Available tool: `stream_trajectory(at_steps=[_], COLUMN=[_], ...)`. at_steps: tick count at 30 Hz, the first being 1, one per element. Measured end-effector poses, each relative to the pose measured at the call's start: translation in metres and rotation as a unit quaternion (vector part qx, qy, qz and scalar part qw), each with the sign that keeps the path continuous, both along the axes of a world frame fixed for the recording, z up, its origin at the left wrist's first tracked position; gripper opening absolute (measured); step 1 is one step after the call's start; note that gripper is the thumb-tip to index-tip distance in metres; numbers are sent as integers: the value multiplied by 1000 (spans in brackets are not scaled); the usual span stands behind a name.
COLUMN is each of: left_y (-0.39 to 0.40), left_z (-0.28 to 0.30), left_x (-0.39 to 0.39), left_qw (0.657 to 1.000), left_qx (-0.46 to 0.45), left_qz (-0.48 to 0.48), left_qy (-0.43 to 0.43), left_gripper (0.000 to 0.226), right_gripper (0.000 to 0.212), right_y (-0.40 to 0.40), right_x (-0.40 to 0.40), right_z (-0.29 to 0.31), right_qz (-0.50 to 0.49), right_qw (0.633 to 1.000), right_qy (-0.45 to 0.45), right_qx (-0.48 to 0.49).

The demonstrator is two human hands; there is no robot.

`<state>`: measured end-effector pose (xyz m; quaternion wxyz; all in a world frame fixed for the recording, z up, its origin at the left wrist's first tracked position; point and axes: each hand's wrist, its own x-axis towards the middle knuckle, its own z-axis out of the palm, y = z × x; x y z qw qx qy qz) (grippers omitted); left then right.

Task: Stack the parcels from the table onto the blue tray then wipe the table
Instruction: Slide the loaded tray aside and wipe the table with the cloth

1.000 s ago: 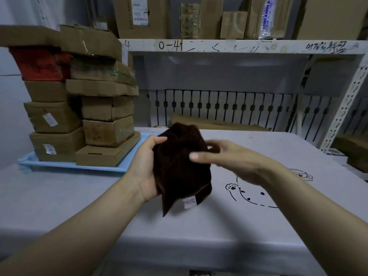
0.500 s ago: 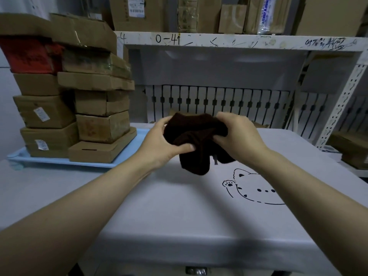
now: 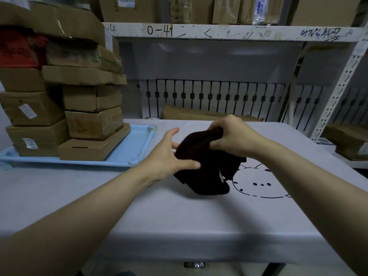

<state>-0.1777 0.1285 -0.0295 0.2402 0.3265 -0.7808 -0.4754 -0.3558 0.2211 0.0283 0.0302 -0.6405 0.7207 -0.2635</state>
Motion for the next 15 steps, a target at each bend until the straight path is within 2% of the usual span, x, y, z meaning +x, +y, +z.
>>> stream_trajectory(at_steps=[1,3,5,7,9,11,13,15], left_y=[-4,-15,-24,-23,-12,3,19,27], left_z=[1,8,19,22,10,-12,-34,-43], left_x=[-2,-3,1,6,13,27,43,52], left_qw=[999,994,977,949,938,947,958,966], left_qx=[-26,-96,-208,-309,-347,-311,-216,-117], left_qz=[24,45,51,61,30,-19,-87,-133], left_qy=[4,-5,-15,0,-4,-75,-169,-190], left_gripper=[99,61,25,18,20,21,19,16], right_gripper=[10,10,15,22,29,29,27,27], right_y=[-1,-2,-1,5,17,36,57,67], right_x=[-2,-8,-14,-15,-15,-10,-3,-1], right_z=[1,1,-4,-17,-36,-57,-77,-86], right_qz=[-5,-12,-6,21,67,115,132,129], right_qw=[1000,998,990,977,973,978,975,969], right_qy=[6,38,94,157,184,171,109,25], right_qx=[-10,-48,-105,-145,-121,-12,139,208])
